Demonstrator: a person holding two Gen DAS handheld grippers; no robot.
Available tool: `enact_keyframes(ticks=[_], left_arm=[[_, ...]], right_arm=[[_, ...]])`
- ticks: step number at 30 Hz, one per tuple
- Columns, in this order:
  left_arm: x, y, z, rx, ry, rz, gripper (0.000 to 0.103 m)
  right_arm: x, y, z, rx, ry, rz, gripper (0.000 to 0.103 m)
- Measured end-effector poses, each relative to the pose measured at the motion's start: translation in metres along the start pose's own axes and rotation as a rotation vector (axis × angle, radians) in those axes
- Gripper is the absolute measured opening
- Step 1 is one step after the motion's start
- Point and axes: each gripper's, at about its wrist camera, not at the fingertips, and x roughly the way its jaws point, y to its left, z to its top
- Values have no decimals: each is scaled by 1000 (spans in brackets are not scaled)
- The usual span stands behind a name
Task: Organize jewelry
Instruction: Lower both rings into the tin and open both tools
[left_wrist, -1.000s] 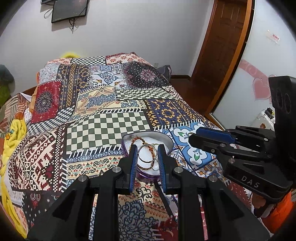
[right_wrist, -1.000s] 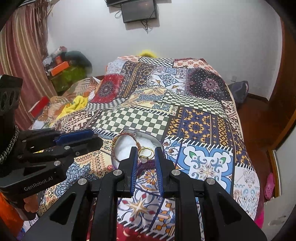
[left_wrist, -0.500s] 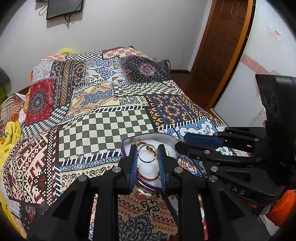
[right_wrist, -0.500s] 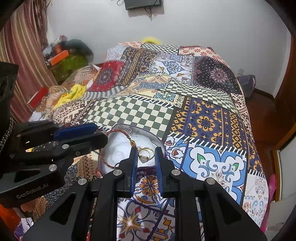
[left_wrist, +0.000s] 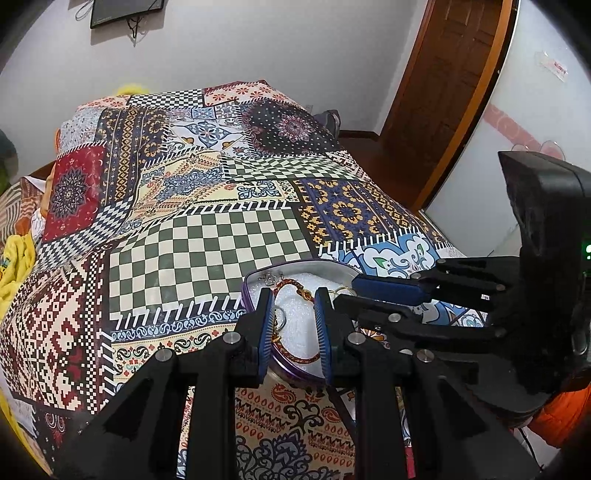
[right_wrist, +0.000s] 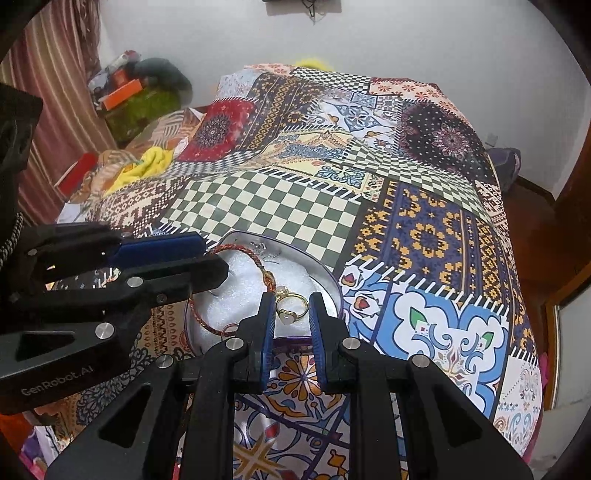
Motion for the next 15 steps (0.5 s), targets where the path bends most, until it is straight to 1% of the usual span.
enact_keyframes(ticks=[9, 13, 15], left_arm=[[-15, -4, 1, 18, -30, 10, 21], [-15, -7, 0, 44, -29, 48, 21], [-16, -7, -1, 41, -26, 47, 21]], right_arm=[[4, 5, 0, -20, 15, -1, 17], [3, 11, 1, -41, 21, -2, 17], [1, 13, 0, -51, 17, -11, 17]])
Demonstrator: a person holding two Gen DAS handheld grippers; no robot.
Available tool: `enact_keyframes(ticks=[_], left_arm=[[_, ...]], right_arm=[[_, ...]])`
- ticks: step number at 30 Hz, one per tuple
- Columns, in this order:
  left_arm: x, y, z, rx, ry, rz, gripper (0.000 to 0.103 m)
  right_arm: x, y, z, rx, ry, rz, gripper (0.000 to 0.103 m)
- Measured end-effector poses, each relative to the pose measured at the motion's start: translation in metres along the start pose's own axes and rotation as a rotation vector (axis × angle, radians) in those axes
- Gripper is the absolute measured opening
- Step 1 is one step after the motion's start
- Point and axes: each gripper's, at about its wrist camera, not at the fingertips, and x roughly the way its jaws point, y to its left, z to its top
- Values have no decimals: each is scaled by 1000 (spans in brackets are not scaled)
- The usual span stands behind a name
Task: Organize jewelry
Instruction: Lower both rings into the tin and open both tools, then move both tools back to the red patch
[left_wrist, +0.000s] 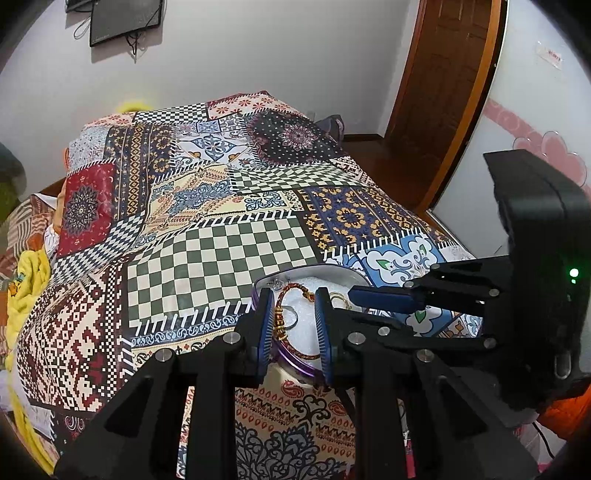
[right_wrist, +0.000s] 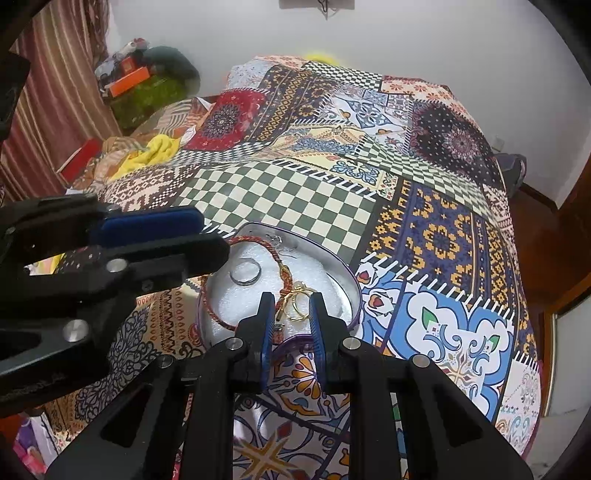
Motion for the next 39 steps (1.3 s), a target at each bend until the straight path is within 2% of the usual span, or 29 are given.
enact_keyframes(ticks=[11, 18, 20, 23, 26, 33, 39], left_arm=[[-29, -3, -3, -7, -27, 22, 21], [-56, -8, -13, -13, -42, 40, 21], [-64, -10, -17, -15, -46, 45, 21], [-76, -11, -24, -21, -49, 50, 21], [-85, -12, -32, -25, -49, 60, 24], [-98, -15, -56, -15, -12, 77, 31], [-88, -18, -78, -13, 52, 62, 32]], right_arm=[[-24, 5, -2, 1, -31, -25, 17], [-58, 15, -7, -4, -80, -52, 18], [-68, 18, -9, -6, -93, -62, 21], [-82, 22, -14, -8, -121, -81, 33], [-91, 25, -18, -6, -136, -86, 35], [-104, 28, -35, 27, -141, -85, 35], [-103, 31, -51, 53, -121, -82, 35]])
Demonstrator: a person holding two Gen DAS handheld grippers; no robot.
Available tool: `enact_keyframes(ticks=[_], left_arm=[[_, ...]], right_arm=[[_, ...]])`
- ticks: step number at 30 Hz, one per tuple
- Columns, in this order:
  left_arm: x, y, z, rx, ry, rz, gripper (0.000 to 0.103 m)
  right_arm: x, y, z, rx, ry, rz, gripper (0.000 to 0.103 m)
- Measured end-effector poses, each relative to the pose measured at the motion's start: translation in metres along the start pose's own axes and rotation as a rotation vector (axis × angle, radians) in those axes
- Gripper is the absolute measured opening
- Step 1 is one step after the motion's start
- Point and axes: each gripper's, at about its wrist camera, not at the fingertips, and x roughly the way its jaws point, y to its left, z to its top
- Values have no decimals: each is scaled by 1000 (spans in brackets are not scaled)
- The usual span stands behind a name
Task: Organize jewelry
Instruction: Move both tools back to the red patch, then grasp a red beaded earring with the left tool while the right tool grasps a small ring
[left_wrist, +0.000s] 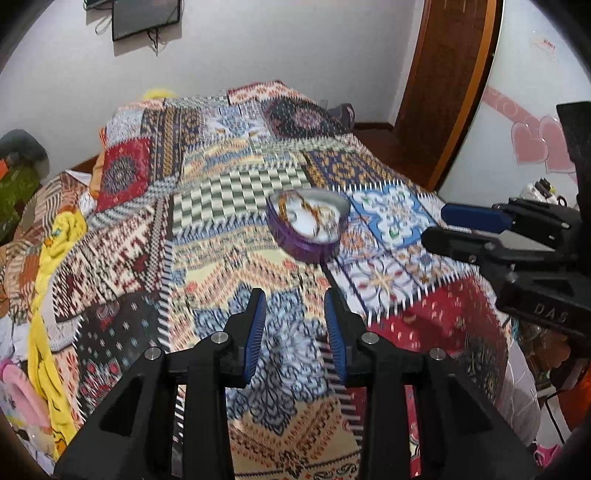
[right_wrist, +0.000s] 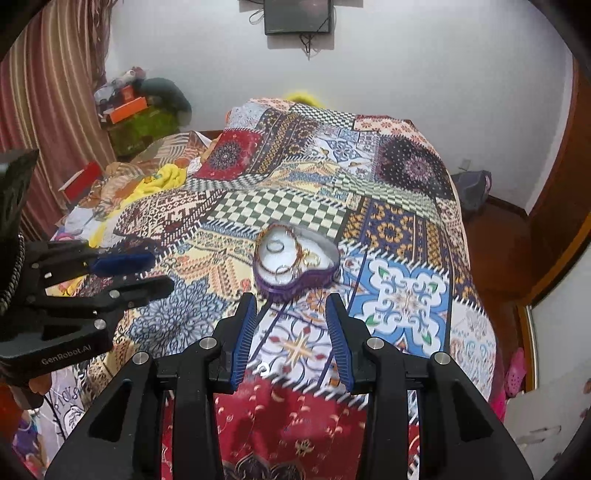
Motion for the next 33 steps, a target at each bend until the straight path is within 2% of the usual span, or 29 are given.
enact_keyframes(ticks=[10, 17, 21, 30, 33], left_arm=[[31, -15, -27, 7, 116, -57, 32], [50, -28, -37, 22, 170, -93, 40], [56, -28, -34, 6, 165, -110, 44], [66, -22, -29, -56, 121, -129, 44], [66, -24, -29, -36, 106, -127, 35]], right_arm=[[6, -7, -29, 38, 62, -4, 35], [17, -10, -48, 50, 119, 8, 35], [24, -12, -56, 53, 149, 21, 35], [37, -7, -55, 53, 169, 52, 35], [41, -7, -54, 60, 174, 64, 35]])
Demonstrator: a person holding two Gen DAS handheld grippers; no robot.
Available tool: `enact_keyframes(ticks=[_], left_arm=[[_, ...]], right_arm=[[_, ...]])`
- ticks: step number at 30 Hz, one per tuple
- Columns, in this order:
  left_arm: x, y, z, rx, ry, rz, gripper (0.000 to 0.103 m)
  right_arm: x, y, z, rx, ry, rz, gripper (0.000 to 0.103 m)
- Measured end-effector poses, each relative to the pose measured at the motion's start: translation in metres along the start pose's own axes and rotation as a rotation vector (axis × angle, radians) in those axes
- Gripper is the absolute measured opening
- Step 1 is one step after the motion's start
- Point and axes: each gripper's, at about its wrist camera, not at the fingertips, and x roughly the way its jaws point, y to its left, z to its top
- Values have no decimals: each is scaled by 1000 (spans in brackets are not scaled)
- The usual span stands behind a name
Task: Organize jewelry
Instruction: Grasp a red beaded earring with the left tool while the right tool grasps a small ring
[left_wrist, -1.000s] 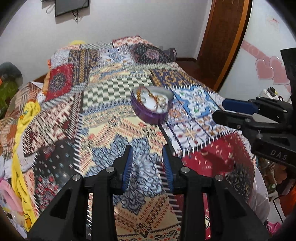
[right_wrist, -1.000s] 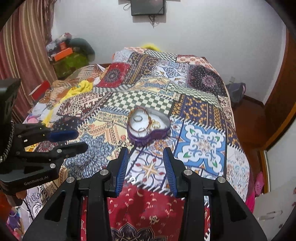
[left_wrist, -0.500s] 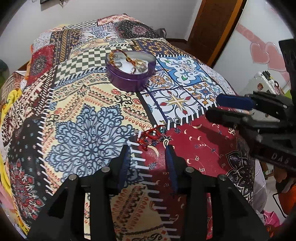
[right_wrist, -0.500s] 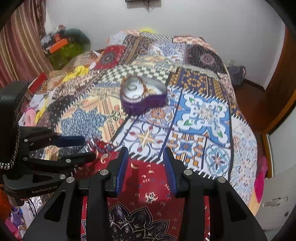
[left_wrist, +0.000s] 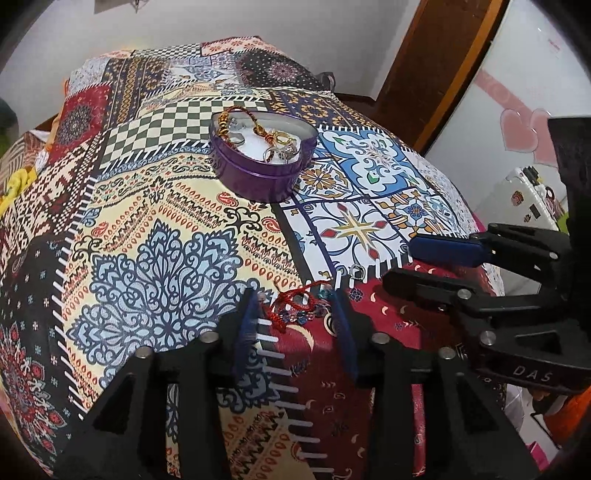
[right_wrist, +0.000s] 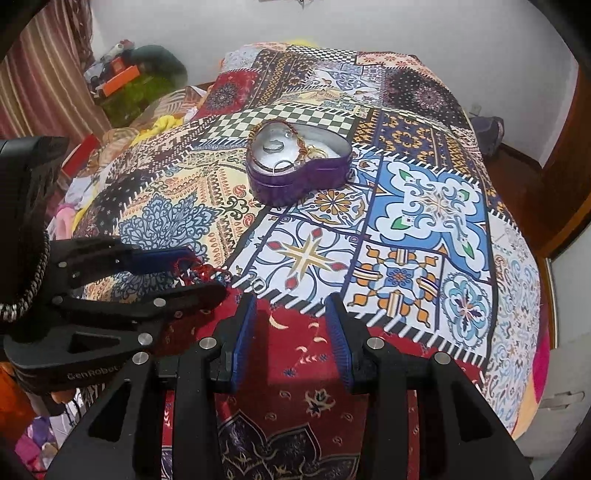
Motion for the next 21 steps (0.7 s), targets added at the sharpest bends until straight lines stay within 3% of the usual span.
enact_keyframes(ticks=[2, 10, 11, 21], left_arm=[[0, 0, 0, 12, -5, -5, 24], [-1, 7, 0, -9, -19, -24, 12], [-1, 8, 0, -13, -21, -23, 6], [-13, 12, 0, -37, -48, -24, 6]], right_arm=[[2, 0, 1, -3, 3, 6, 35], [11, 7, 2, -39, 1, 11, 35], [12, 8, 2, -44, 0, 10, 35], [21, 18, 5, -82, -7, 12, 35]])
